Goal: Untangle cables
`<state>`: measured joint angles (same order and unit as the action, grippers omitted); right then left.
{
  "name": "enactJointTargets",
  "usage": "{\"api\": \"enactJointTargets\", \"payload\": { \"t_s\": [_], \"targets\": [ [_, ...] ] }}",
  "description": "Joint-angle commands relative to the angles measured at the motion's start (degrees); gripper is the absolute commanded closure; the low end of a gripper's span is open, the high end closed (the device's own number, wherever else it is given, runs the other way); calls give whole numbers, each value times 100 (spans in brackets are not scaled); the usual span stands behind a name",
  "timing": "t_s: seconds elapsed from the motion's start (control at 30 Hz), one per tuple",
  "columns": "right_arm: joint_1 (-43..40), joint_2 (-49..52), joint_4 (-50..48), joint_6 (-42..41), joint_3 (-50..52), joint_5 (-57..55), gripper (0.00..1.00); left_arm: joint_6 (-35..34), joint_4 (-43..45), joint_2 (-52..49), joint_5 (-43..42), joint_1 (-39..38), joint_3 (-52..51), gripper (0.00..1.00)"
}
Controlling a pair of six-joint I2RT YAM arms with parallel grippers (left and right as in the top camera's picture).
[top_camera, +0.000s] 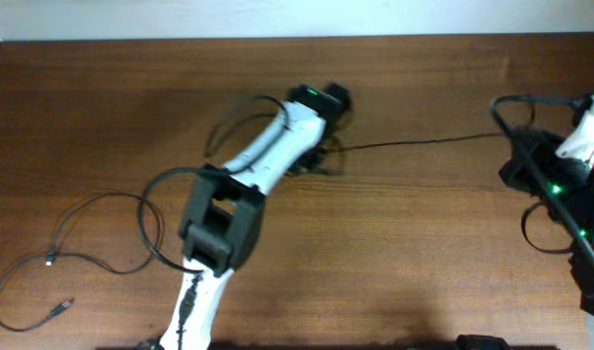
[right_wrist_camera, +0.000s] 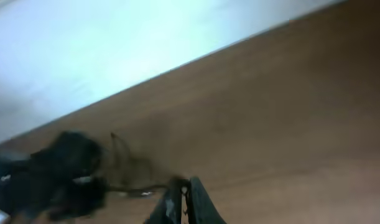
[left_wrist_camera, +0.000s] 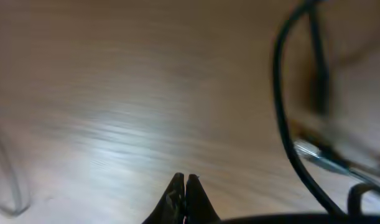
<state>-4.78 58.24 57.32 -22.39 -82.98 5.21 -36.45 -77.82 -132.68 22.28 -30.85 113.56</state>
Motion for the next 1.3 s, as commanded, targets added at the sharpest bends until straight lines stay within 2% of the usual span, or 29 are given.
{"api": "enactJointTargets", "payload": {
  "t_s": [0.0,0.1,0.13,0.17,0.2,0.33,0.37,0.4,0.47,0.5,0.57,0.67,0.8,0.9,0.97,1.07,1.13,1.17,1.27],
  "targets": [
    [-13,68,734,-1217,-28,-1375,96,-1023,-393,-101,310,798,66,100],
    [-13,859,1609,-1408,-7,-931,93,-977,-568,-70,-730,1279,693,100],
    [-11,1108,1694,-1320,-7,-595,91,-549,-553,-37,-1172,1314,1021,100],
    [-11,1331,1648,-894,-7,76,83,-140,-533,-4,-1617,1311,1333,100],
    [-11,1764,1360,219,-7,1716,41,433,-538,31,-2472,1303,1753,100],
    [-11,2455,1115,1370,-7,3818,38,2240,-540,61,-5637,1488,2487,100],
    [-2,2551,957,1362,-7,4052,37,2634,-542,61,-6076,1530,2492,100],
    [120,2645,640,1237,-7,4177,37,2736,-542,61,-6384,1554,2492,100],
    [452,2704,125,774,-7,4172,36,2739,-535,61,-6870,1534,2494,100],
    [811,2747,-407,258,-7,3904,36,2734,-518,61,-7274,1537,2494,100],
    [1228,2802,-802,-66,-7,3401,36,2732,-380,61,-8168,1537,2494,100],
    [1569,2992,-1226,-63,-7,2802,35,2732,-275,61,-8209,1513,2494,100],
    [1683,3045,-1919,-61,-7,2833,35,2708,-166,61,-8207,1405,2494,100],
    [2092,3158,-1882,-363,-7,1480,34,2686,-28,61,-8212,1322,2494,100],
    [2149,3414,-1858,-632,-7,1189,34,2669,-33,61,-8384,1322,2494,100],
    [2155,4024,-1812,-935,-7,592,36,2673,-46,61,-9082,1386,2494,100],
    [2153,4242,-1453,-1115,-7,-584,36,2673,-44,61,-9694,1635,2494,100],
    [2129,4242,-1202,-1115,-7,-1054,36,2673,-44,61,-9711,1860,2494,100],
    [1764,4232,-796,-1110,-9,-1414,39,2673,-44,61,-9709,2426,2494,100]
  ]
}}
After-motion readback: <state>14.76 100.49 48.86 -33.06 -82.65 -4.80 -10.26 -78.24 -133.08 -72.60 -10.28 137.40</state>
